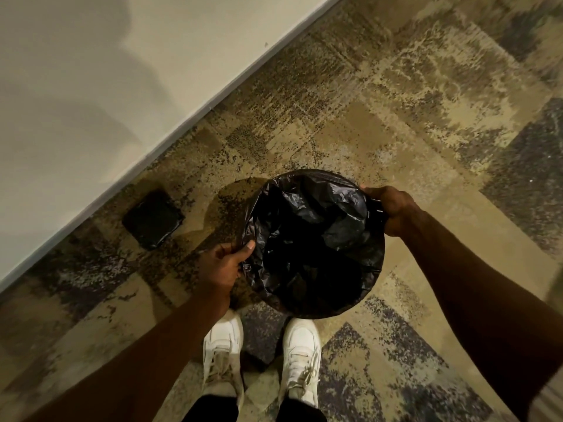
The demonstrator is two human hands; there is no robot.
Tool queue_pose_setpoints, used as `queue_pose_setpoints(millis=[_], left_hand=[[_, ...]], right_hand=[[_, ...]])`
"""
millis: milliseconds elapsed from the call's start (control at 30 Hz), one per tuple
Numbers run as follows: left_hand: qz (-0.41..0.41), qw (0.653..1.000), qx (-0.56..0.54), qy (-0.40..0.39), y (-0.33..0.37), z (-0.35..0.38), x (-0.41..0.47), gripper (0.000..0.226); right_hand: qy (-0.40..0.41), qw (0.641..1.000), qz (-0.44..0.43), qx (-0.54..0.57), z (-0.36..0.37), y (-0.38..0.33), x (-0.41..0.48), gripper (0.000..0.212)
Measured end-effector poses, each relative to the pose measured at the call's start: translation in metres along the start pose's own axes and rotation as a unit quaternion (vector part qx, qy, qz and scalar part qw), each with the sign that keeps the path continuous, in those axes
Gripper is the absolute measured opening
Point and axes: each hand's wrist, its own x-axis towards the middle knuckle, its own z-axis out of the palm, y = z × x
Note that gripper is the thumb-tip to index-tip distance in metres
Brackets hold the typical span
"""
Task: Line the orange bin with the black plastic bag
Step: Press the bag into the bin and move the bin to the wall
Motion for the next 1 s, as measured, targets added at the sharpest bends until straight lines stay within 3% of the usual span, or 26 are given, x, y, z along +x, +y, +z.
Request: queue_pose_setpoints(millis=[267, 333, 500, 567, 633, 733, 833, 1000], left_hand=[[0.01, 0.999, -0.04, -0.017, -0.005, 0.0, 0.004, 0.01], [0.004, 0.999, -0.051, -0.018, -0.005, -0.002, 0.004, 0.006], [-0.003, 0.999, -0.044, -0.008, -0.005, -0.003, 0.003, 0.019], [0.004, 1.0, -0.028, 0.004, -0.006, -0.003, 0.001, 0.016], [0.024, 0.999, 0.013, 0.025, -0.006, -0.002, -0.002, 0.016], [0.045, 0.997, 0.053, 0.046, -0.005, 0.004, -0.01, 0.023], [0.087, 0.991, 0.087, 0.056, -0.006, 0.008, -0.015, 0.043], [0.091, 0.985, 0.131, 0.072, -0.012, 0.01, -0.013, 0.041]], right_hand=[[-0.048, 0.99, 0.108, -0.075, 0.002, -0.006, 0.02, 0.039], [-0.054, 0.987, 0.117, -0.092, 0.002, -0.005, 0.025, 0.037], [-0.057, 0.987, 0.097, -0.111, 0.0, 0.0, 0.031, 0.039], [-0.016, 0.996, 0.056, -0.07, -0.002, 0.006, 0.029, 0.032], [0.076, 0.996, -0.049, -0.024, -0.005, 0.017, 0.022, 0.033], [0.176, 0.963, -0.204, -0.028, -0.002, 0.038, -0.004, 0.04], [0.177, 0.942, -0.28, -0.062, 0.001, 0.06, -0.026, 0.043], [0.154, 0.937, -0.307, -0.061, -0.003, 0.086, -0.024, 0.026]])
